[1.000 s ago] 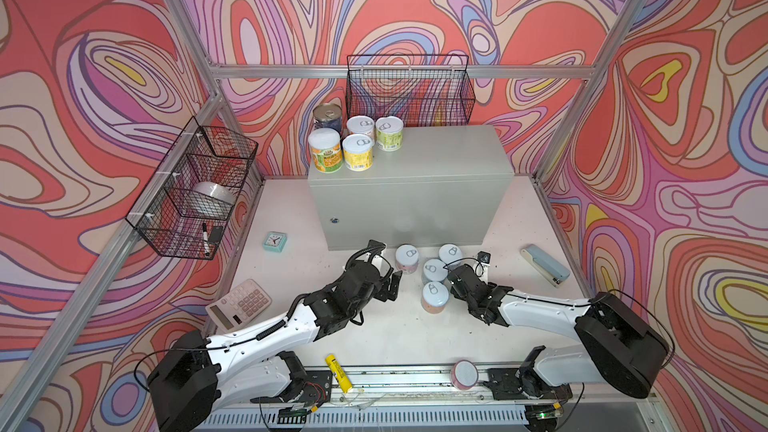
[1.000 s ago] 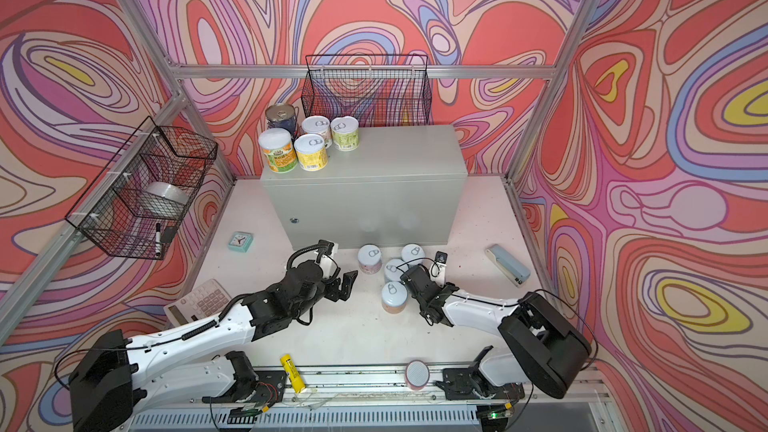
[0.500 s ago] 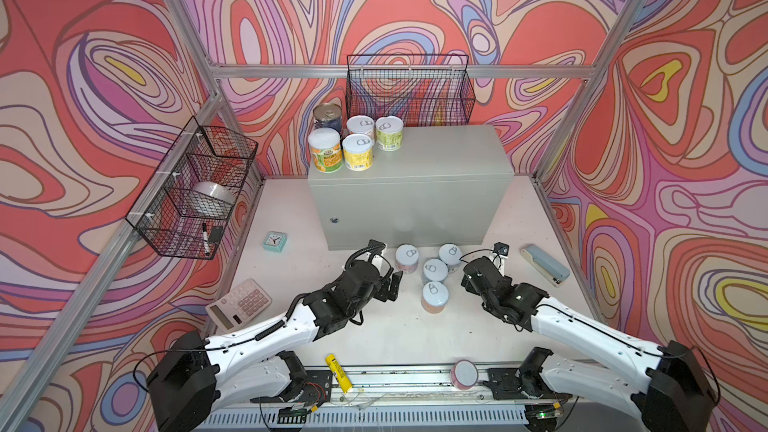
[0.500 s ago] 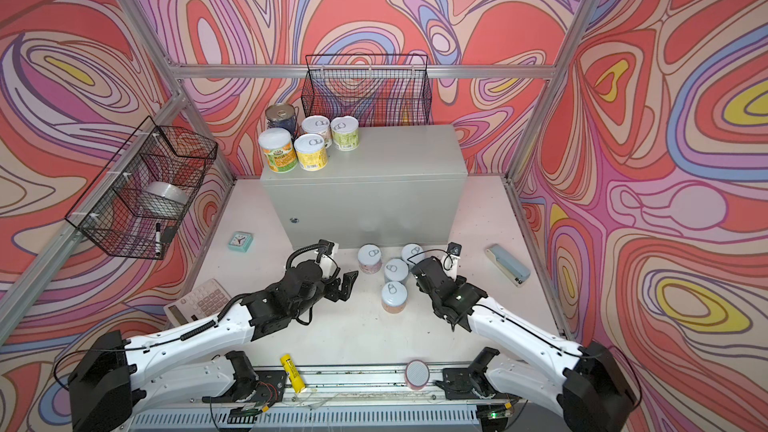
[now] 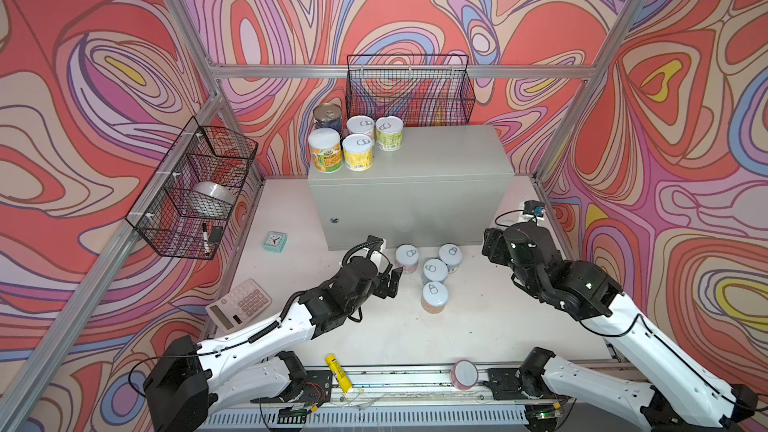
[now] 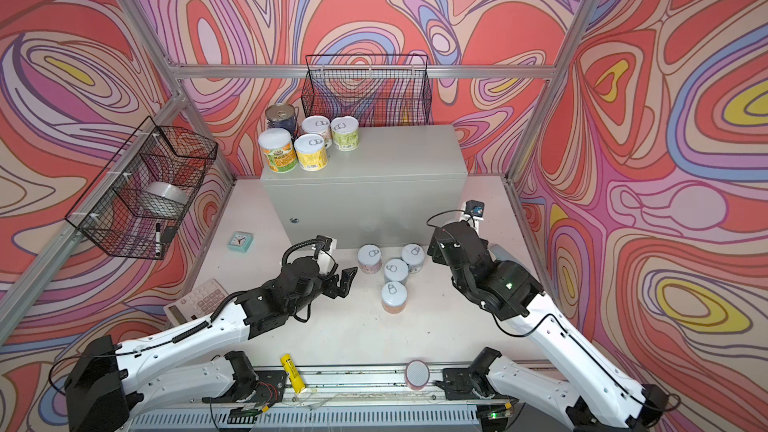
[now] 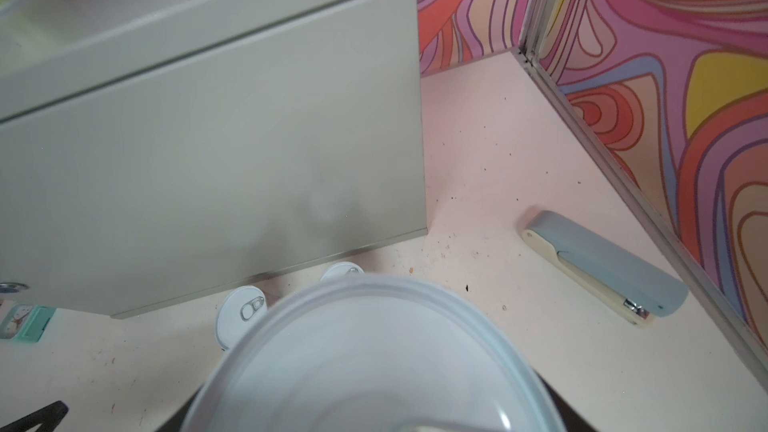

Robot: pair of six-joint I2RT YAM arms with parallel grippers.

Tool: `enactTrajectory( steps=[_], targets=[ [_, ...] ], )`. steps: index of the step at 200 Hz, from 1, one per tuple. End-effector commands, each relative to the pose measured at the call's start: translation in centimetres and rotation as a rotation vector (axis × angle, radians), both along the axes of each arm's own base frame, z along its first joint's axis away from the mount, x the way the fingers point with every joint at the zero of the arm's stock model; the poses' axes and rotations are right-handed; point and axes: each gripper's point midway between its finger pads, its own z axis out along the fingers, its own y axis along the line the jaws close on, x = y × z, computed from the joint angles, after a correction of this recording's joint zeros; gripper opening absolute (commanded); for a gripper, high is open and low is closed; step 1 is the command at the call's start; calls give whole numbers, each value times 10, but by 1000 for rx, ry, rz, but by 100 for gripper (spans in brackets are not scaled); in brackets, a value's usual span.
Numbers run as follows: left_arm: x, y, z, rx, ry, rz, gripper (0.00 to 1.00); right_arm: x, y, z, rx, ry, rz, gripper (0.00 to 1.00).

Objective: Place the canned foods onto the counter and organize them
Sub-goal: 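Lift the yellow can with the right gripper up over the cabinet top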

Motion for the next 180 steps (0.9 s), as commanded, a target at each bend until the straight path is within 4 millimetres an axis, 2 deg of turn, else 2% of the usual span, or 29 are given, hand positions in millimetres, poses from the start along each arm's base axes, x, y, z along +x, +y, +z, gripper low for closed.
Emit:
enactTrajectory(
  steps=[1,29,50,79,110,135,180],
  targets=[
    [-1,4,12,-7,-6,1,93,2,4,30,-63,-27,61,0],
    [-5,4,17,-6,6,-17,93,9,21,73,-77,-70,160,0],
    [-8,4,20,-11,12,-29,93,16,44,105,-78,-105,265,0],
    [-12,2,21,-43,-4,-57,93,34,80,128,-128,-89,401,0],
    [-13,7,21,-64,-6,-39,93,54,104,160,-118,-166,459,0],
    [-15,8,26,-56,-15,-45,92,73,125,172,-124,-184,502,0],
    [-15,7,26,-49,-13,-60,92,111,147,169,-104,-178,550,0]
  ],
)
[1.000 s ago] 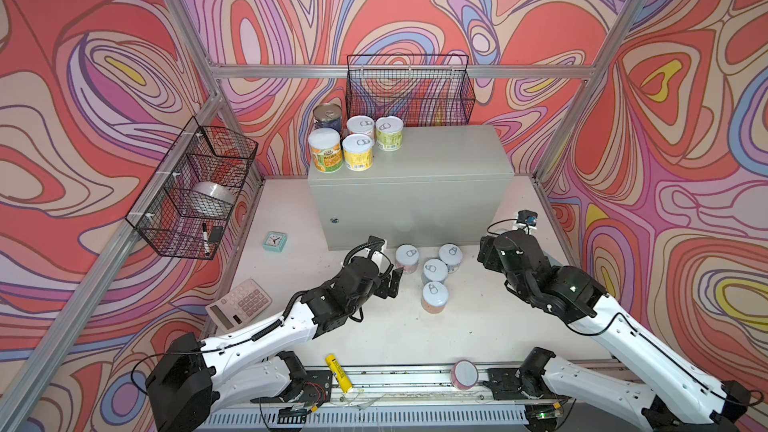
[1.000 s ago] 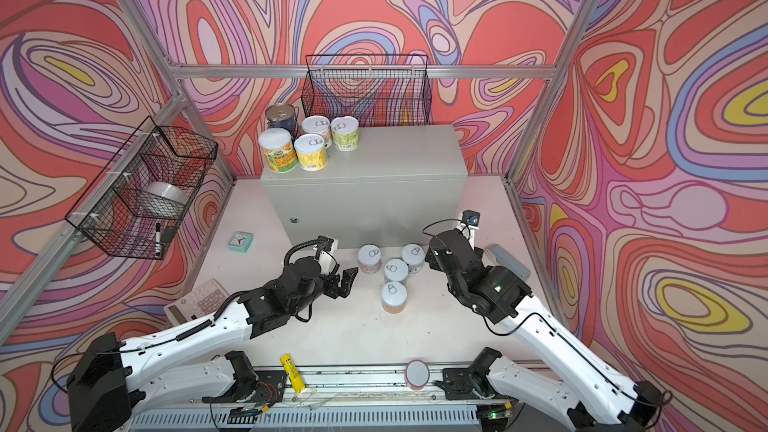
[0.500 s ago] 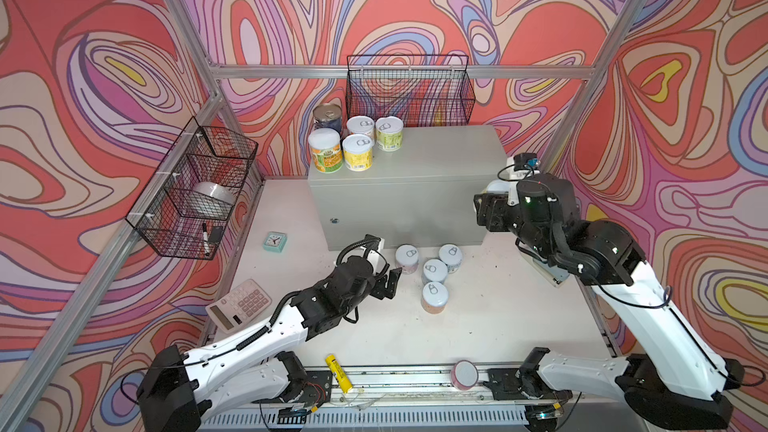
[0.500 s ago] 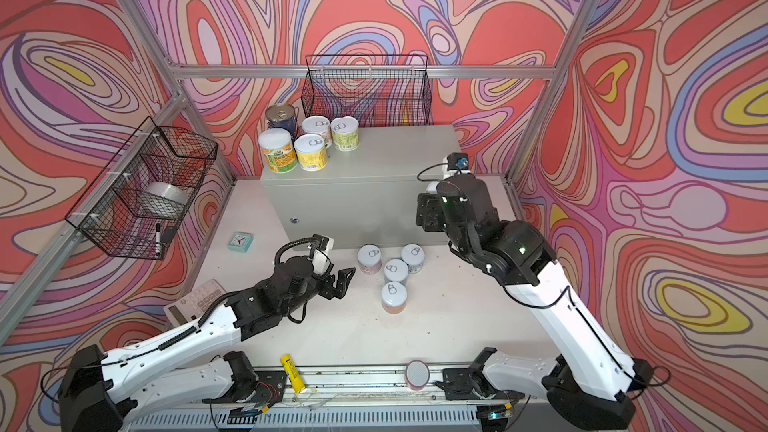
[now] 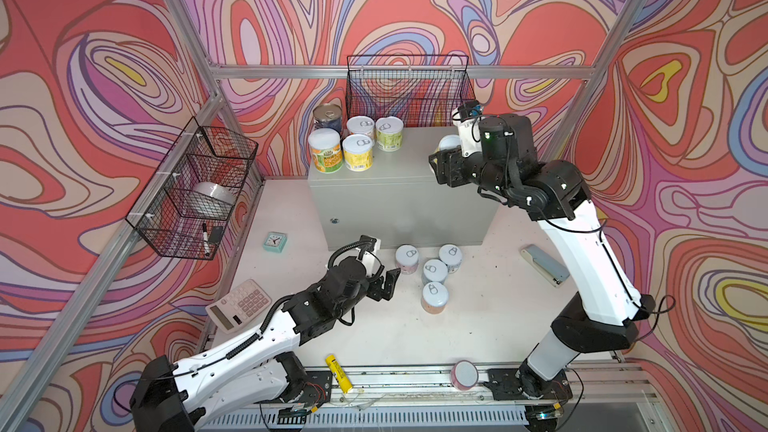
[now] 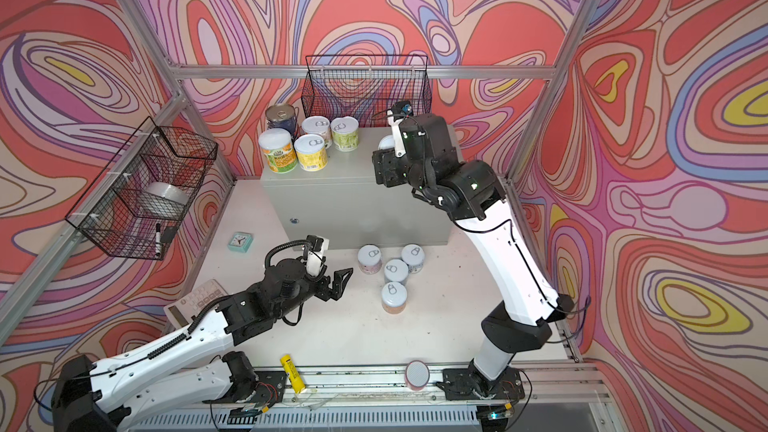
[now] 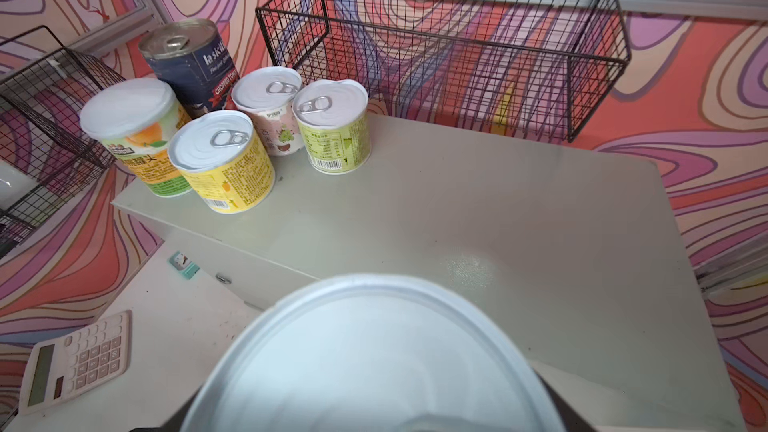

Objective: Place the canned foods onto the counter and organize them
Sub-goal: 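Lift the yellow can with the right gripper up over the cabinet top, then lower the yellow can onto the cabinet beside the green can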

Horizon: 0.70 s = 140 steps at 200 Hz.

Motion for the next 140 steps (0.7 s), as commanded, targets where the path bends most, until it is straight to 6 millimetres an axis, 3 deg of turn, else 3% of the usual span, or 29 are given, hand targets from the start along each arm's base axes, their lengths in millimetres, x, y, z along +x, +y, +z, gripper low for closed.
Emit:
enactTrajectory(
  steps=[1,53,96,140],
  targets=[
    [0,1,1,11,-1,-11,92,8,6,19,36,-51,48,0],
    [3,4,1,12,-3,1,92,42,21,1,5,-54,27,0],
    [7,8,-2,18,3,14,93,76,26,-29,-40,-27,-17,0],
    [11,16,0,29,3,31,93,97,29,-38,-14,-26,-27,0]
  ],
)
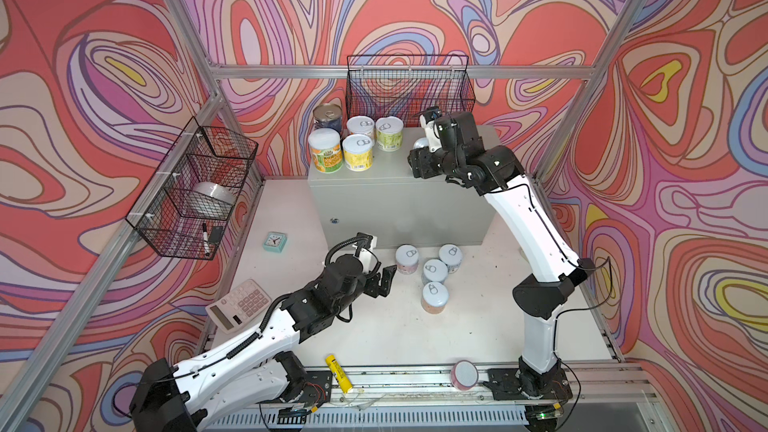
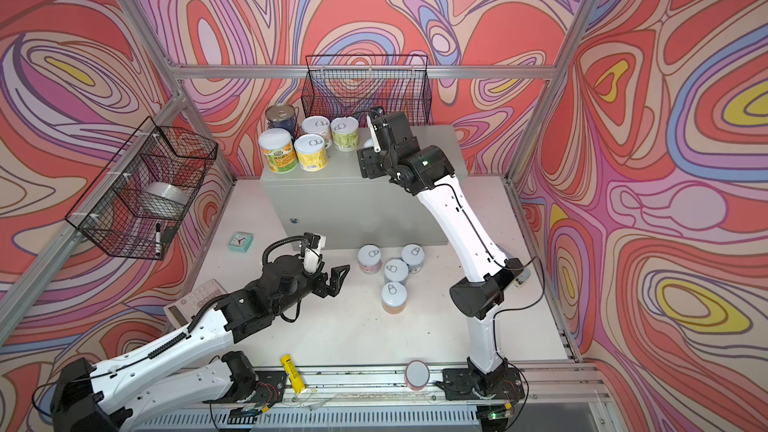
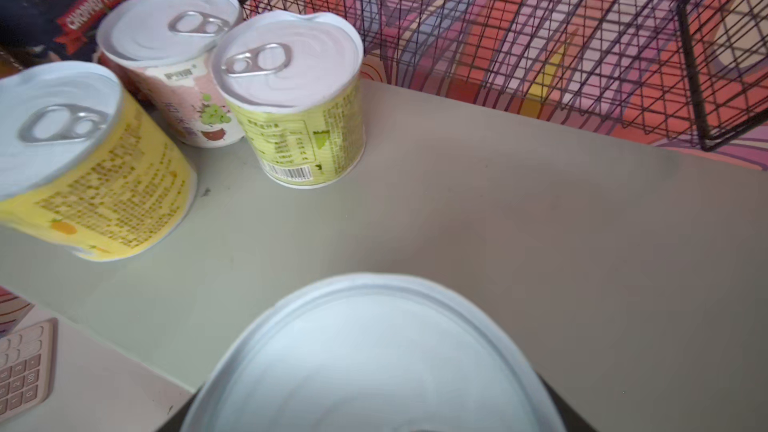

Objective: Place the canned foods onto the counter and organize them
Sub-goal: 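Lower the yellow can onto the cabinet beside the green can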

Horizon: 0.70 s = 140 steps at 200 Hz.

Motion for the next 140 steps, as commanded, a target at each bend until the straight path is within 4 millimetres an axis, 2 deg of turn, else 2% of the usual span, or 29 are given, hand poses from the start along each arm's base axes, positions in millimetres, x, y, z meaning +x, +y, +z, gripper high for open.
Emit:
enactTrajectory(
  steps=[1,67,91,106,140],
  targets=[
    [1,4,2,16,0,1,93,12,-1,36,76,-114,-14,0],
    [7,10,-3,23,14,30,93,28,6,3,46,-47,-6,0],
    [8,10,-2,23,10,35,93,29,7,1,43,-48,-2,27],
    [9,11,-1,22,8,43,93,30,8,1,47,-53,3,38],
    [9,14,-4,22,9,63,93,33,10,-6,38,-46,2,47]
  ],
)
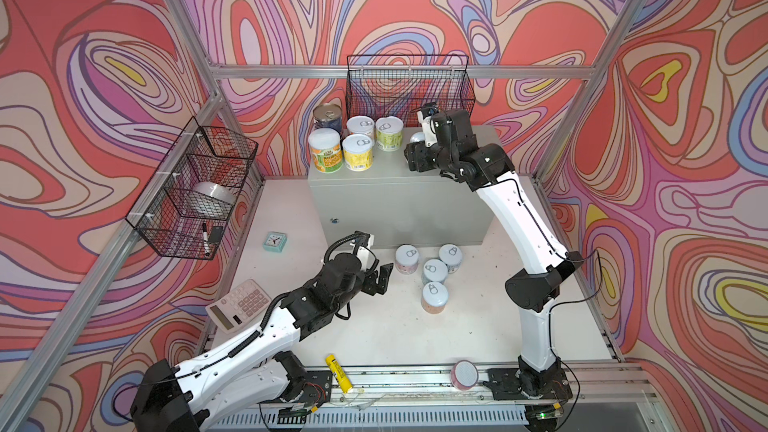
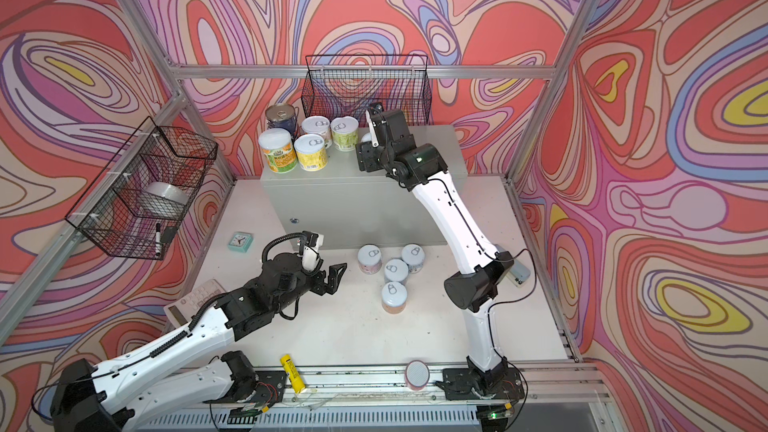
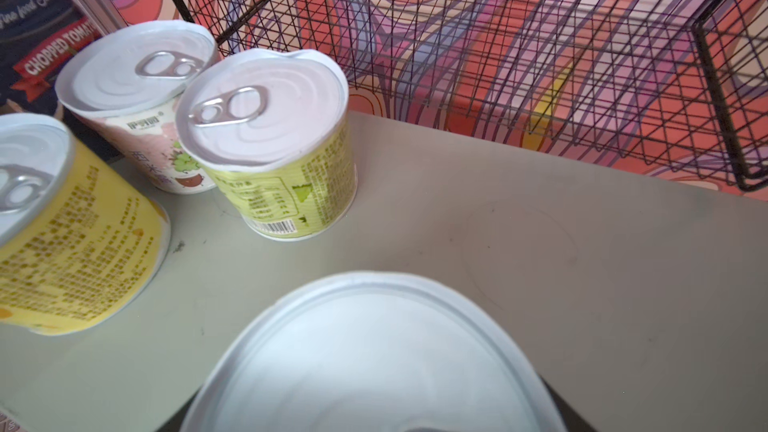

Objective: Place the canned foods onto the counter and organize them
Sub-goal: 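Lower the yellow can onto the cabinet beside the green can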

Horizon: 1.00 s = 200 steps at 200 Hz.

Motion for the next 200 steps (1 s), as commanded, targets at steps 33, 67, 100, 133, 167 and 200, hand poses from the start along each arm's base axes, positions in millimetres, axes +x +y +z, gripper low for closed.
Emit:
enactTrajectory(
  steps=[33,67,100,133,167,200],
  targets=[
    [1,10,2,3,-1,43,93,8,4,-3,8,-13,11,55],
    [1,12,3,9,-9,47,93,7,4,-1,13,-20,13,68],
    [1,14,0,20,-7,50,93,7,4,2,28,-31,11,73],
    [1,16,2,14,-14,59,93,6,5,6,33,-34,17,76],
    [1,16,0,14,-12,60,94,4,5,6,27,-29,25,84],
    [3,15,-2,18,-11,58,94,2,3,11,34,-39,19,98]
  ],
)
